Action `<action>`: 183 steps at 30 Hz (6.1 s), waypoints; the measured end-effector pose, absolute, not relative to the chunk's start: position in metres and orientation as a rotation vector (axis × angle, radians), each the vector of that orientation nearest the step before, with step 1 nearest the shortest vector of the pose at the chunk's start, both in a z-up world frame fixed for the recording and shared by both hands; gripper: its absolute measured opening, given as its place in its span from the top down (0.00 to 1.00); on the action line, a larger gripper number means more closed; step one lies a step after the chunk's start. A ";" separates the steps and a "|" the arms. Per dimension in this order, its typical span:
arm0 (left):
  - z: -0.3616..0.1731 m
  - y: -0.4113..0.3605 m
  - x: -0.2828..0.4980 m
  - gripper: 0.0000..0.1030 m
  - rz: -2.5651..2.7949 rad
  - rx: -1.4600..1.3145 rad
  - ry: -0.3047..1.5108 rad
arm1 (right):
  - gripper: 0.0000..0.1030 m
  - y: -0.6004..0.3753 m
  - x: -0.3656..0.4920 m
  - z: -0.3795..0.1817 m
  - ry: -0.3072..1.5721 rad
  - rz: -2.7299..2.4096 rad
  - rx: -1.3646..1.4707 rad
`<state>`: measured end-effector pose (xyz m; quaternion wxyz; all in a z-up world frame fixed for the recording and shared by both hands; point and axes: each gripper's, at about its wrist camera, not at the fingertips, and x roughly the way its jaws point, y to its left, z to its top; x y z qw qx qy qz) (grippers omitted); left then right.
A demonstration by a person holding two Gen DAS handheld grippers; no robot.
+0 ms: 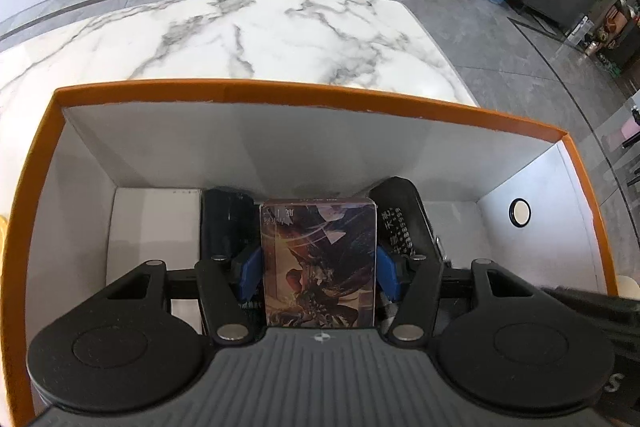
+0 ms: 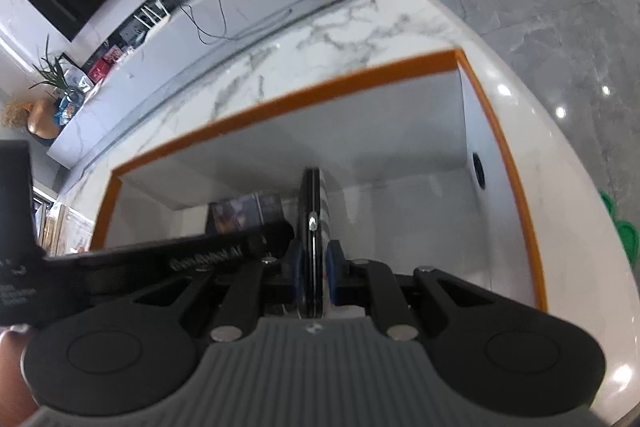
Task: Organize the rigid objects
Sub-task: 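Lower the card pack into the shoebox while the right gripper releases the plaid case, then open the left gripper to release the card pack and withdraw both tools, then move the left tool toward the pink bottle while the right tool approaches the white tube, then grasp the pink bottle with the left gripper while the right gripper grasps the white tube, then lift and carry the pink bottle and white tube over the shoebox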
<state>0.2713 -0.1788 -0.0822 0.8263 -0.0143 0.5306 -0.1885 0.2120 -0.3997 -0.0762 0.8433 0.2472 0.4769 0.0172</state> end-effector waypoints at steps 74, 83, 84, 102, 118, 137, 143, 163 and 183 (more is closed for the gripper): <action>-0.001 0.094 0.195 0.28 -0.105 -0.273 0.853 | 0.50 -0.149 0.170 0.002 0.799 0.490 0.058; -0.032 0.150 0.204 0.29 -0.006 -0.348 0.865 | 0.51 -0.097 0.196 -0.024 0.873 0.517 -0.002; -0.036 0.152 0.207 0.29 -0.006 -0.325 0.870 | 0.51 -0.093 0.198 -0.026 0.883 0.521 -0.021; -0.091 0.130 0.236 0.39 -0.050 -0.059 0.951 | 0.51 -0.046 0.270 -0.085 1.148 0.636 -0.578; -0.096 0.131 0.232 0.49 -0.083 -0.057 0.975 | 0.52 -0.029 0.283 -0.100 1.236 0.634 -0.563; -0.109 0.130 0.236 0.52 -0.090 -0.050 0.991 | 0.55 -0.023 0.255 -0.111 1.263 0.611 -0.405; -0.106 0.140 0.231 0.53 -0.135 -0.189 1.031 | 0.56 -0.034 0.255 -0.103 1.251 0.573 -0.334; -0.018 0.113 0.189 0.53 -0.228 -0.314 0.877 | 0.56 -0.088 0.220 -0.008 1.053 0.539 -0.135; 0.041 -0.017 0.181 0.53 -0.433 -0.215 0.821 | 0.56 -0.262 0.170 0.040 0.912 0.286 0.056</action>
